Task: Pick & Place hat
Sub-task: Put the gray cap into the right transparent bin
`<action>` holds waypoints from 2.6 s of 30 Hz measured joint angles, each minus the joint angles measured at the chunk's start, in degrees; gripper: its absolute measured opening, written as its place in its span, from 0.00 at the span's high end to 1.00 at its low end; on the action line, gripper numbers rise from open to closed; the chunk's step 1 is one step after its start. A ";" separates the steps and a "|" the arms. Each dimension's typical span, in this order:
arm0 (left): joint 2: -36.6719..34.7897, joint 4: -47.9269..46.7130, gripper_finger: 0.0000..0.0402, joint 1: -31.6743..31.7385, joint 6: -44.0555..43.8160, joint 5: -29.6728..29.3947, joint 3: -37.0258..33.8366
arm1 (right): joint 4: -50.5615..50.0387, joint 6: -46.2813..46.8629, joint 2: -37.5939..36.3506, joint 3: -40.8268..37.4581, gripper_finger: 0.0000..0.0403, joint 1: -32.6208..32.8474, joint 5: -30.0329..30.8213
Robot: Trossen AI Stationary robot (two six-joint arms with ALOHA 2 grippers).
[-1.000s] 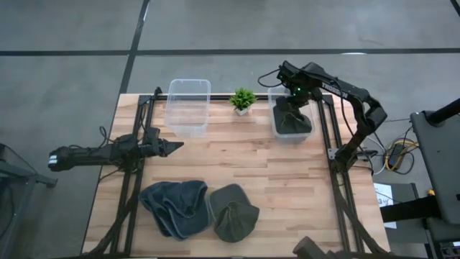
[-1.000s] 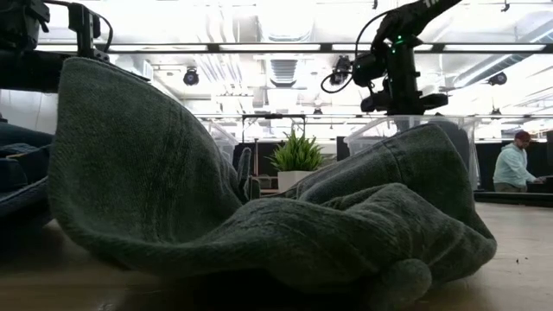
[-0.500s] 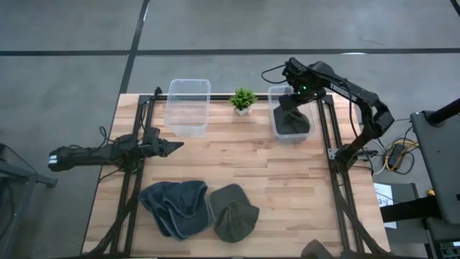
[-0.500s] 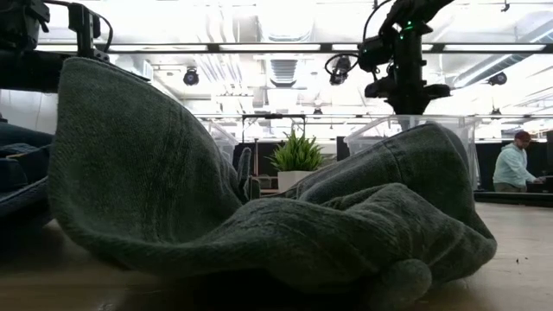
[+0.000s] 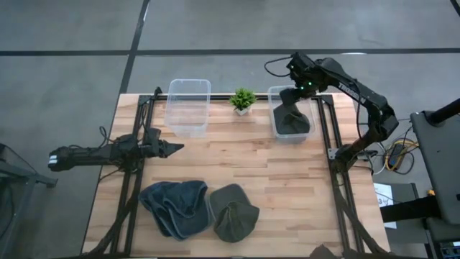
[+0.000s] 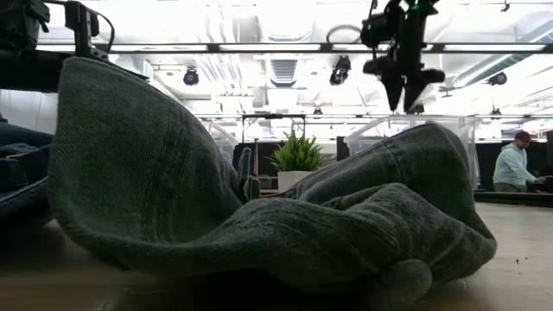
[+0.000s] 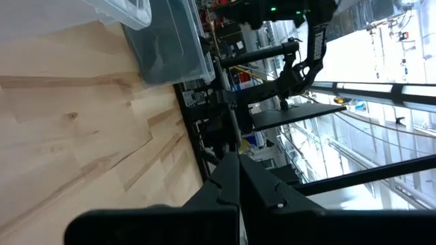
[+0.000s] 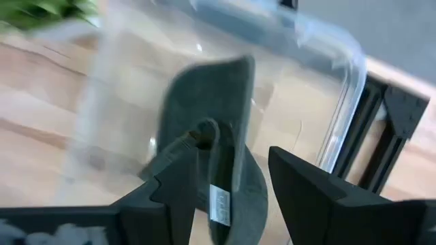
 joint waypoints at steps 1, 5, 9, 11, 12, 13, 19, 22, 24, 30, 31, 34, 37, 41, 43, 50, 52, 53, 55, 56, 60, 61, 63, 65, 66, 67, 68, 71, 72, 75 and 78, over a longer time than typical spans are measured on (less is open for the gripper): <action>0.00 0.00 1.00 0.00 0.00 0.01 0.00 | 0.28 -0.49 -0.62 0.91 0.58 0.26 0.00; 0.00 0.00 1.00 0.00 1.23 0.07 0.00 | 1.67 -1.95 -3.60 4.35 0.59 1.96 0.04; 0.00 -0.06 1.00 0.00 2.62 0.07 0.00 | 5.27 -2.34 -7.22 6.55 0.61 4.74 0.00; 0.00 -0.09 1.00 0.00 4.05 0.00 0.00 | 7.76 -2.52 -9.08 7.04 0.62 6.44 -0.04; -0.02 -0.09 1.00 0.00 4.61 -0.05 -0.02 | 8.80 -2.22 -9.94 7.30 0.62 7.24 -0.06; -0.02 -0.09 1.00 0.00 4.78 -0.18 0.00 | 9.63 -1.85 -10.77 7.53 0.63 8.03 -0.09; -0.02 0.04 1.00 0.00 2.36 -2.13 0.00 | 10.97 1.41 -14.00 7.76 0.67 11.49 -0.06; -0.02 0.04 1.00 0.00 1.82 -2.13 0.00 | 10.99 1.26 -14.49 7.74 0.68 13.39 -0.16; -0.02 0.07 1.00 0.00 1.26 -2.13 0.00 | 11.42 0.90 -14.44 7.74 0.69 14.63 -1.74; -0.02 0.09 1.00 0.00 0.65 -2.13 0.00 | 15.58 1.13 -13.34 7.70 0.72 19.75 -2.56; -0.02 0.11 1.00 0.00 0.34 -2.14 0.00 | 16.01 1.15 -13.06 7.70 0.73 20.55 -2.65; -0.02 0.11 1.00 0.00 -0.51 -2.13 0.00 | 17.14 1.22 -11.88 7.68 0.75 22.65 -4.20; -0.02 0.13 1.00 0.00 -0.58 -2.13 -0.01 | 18.14 2.89 -10.45 7.68 0.76 24.24 -6.91; -0.02 0.14 1.00 0.00 -4.02 -2.13 -0.01 | 20.24 3.55 -8.10 7.68 0.76 27.27 -10.46; -0.02 0.15 1.00 0.00 -4.59 -2.13 -0.02 | 20.87 3.56 -6.84 7.68 0.76 29.18 -10.77; -0.02 0.15 1.00 0.00 -4.42 -2.51 -0.02 | 21.49 7.52 -1.50 7.68 0.76 34.32 -13.41; -0.02 0.13 1.00 0.00 -4.42 -2.64 0.00 | 21.57 7.70 0.39 7.86 0.74 36.05 -13.55; -0.02 0.13 1.00 0.00 -4.42 -2.82 0.00 | 21.60 7.96 1.39 8.10 0.73 36.85 -13.58; -0.02 0.11 1.00 0.00 -4.42 -3.09 -0.01 | 21.45 8.23 3.49 8.72 0.70 38.31 -13.70; -0.02 0.08 1.00 0.00 -4.42 -3.21 0.00 | 21.32 8.29 4.54 9.00 0.68 39.06 -13.73; -0.02 -0.48 1.00 0.00 -4.44 -3.53 0.00 | 21.09 9.56 9.01 10.55 0.60 41.70 -15.41; 0.00 -0.62 1.00 0.00 -4.44 -3.56 0.00 | 21.11 10.08 10.15 10.90 0.58 42.23 -16.35; -0.01 -0.96 1.00 0.00 -4.48 -3.59 0.00 | 21.06 10.64 12.28 11.26 0.53 43.14 -18.17; -0.01 -1.25 1.00 0.00 -4.48 -3.60 0.00 | 21.11 11.39 14.49 11.41 0.49 44.01 -19.56; 0.00 -1.35 1.00 0.00 -4.48 -3.61 -0.01 | 21.02 11.72 15.42 11.41 0.47 44.32 -20.24; 0.00 -1.40 1.00 0.00 -4.48 -3.64 0.00 | 20.87 11.98 16.39 11.41 0.45 44.60 -20.82; 0.00 -1.42 1.00 0.00 -4.48 -3.65 0.00 | 20.96 12.37 17.32 11.41 0.44 44.86 -21.60; -0.01 -1.55 1.00 0.00 -4.48 -3.66 -0.01 | 21.02 13.13 19.59 11.41 0.40 45.62 -23.24; 0.00 -1.57 1.00 0.00 -4.48 -3.66 0.00 | 20.99 13.26 20.31 11.41 0.38 45.90 -23.43; 0.00 -1.60 1.00 0.00 -4.48 -3.66 0.00 | 20.65 13.97 22.13 11.41 0.35 46.63 -23.61; 0.00 -1.66 1.00 0.00 -4.50 -3.66 0.00 | 20.48 15.75 24.15 11.41 0.32 46.91 -24.74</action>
